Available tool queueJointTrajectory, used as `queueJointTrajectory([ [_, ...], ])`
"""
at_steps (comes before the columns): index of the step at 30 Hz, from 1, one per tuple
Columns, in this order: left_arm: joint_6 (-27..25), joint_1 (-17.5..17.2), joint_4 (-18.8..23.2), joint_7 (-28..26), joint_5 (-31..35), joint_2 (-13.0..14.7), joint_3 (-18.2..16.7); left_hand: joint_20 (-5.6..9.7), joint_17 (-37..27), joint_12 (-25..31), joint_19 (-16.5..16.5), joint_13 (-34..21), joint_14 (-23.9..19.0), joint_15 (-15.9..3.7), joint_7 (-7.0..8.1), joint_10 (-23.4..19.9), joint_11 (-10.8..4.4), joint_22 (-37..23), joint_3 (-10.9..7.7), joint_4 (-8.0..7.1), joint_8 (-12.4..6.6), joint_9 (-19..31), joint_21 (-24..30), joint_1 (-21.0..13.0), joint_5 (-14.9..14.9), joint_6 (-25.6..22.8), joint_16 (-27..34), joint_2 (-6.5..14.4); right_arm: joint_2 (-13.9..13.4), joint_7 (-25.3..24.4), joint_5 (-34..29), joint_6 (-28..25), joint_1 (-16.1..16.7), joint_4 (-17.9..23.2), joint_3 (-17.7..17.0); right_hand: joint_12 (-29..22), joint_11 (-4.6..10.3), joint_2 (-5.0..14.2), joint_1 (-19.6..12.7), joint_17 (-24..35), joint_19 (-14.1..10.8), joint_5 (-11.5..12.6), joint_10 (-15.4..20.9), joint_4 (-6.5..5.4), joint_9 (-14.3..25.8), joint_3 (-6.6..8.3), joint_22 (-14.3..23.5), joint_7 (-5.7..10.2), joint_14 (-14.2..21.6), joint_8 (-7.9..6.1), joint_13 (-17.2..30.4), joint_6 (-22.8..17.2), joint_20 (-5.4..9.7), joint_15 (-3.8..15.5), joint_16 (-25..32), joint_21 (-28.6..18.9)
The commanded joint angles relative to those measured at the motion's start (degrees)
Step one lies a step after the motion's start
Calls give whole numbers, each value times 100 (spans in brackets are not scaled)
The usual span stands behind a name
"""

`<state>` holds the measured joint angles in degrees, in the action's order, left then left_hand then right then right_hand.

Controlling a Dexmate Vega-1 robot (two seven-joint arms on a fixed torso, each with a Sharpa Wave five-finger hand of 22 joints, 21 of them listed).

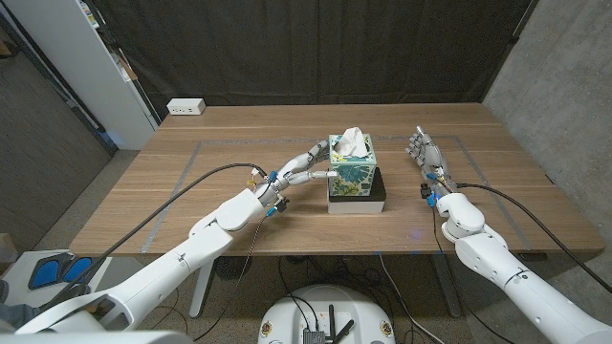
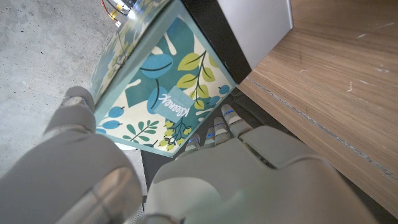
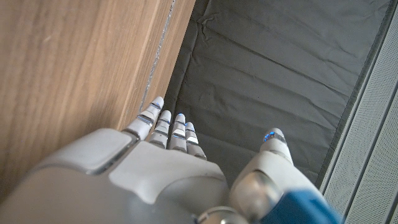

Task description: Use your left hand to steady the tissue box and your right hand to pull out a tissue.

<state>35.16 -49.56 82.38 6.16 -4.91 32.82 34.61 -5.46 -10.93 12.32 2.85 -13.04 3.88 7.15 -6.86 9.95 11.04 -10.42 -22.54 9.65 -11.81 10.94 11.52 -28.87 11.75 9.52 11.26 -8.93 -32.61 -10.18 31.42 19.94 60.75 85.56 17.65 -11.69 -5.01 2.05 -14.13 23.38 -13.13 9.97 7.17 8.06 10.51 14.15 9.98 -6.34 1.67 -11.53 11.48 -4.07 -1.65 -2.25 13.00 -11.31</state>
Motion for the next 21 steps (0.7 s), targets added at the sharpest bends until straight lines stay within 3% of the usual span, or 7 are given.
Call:
queueJointTrajectory([
  [1,-265,-73,215,-195,224,60,6,-69,-4,53,-4,-2,-43,6,-418,51,-31,8,-28,31,-61,-4,18,-72,16,437,46,10,-4,38,51,68,72,14,-39,4,-29,-2,49,8,-30,6,40,15,22,7,18,24,29,29,-4,-5,-29,-34,-8,-3],
  [14,-497,-54,322,-245,240,18,82,-105,2,124,135,12,-213,-47,-408,-142,-81,8,-44,26,-97,-5,58,-143,19,284,89,25,-111,-23,48,95,271,174,-148,2,-31,-4,54,6,-20,7,44,13,22,4,19,24,31,30,-3,-2,-39,-37,-8,-2],
  [17,-463,-187,377,-509,267,-48,19,63,6,209,378,27,-480,-161,-434,-396,-181,7,-71,26,-165,-2,122,-242,23,22,153,44,-124,14,68,106,284,165,-158,3,-29,-4,55,5,-23,7,42,13,22,3,19,23,29,30,-3,0,-37,-34,-8,-3],
  [21,-542,-375,567,-850,357,-65,-88,313,8,416,1090,36,-1248,-430,-434,-1099,-365,-15,-207,10,-329,29,289,-565,43,-736,292,189,-121,62,101,126,283,141,-166,2,-25,-6,57,5,-21,7,45,13,22,2,19,21,28,30,-3,0,-39,-37,-8,-3],
])
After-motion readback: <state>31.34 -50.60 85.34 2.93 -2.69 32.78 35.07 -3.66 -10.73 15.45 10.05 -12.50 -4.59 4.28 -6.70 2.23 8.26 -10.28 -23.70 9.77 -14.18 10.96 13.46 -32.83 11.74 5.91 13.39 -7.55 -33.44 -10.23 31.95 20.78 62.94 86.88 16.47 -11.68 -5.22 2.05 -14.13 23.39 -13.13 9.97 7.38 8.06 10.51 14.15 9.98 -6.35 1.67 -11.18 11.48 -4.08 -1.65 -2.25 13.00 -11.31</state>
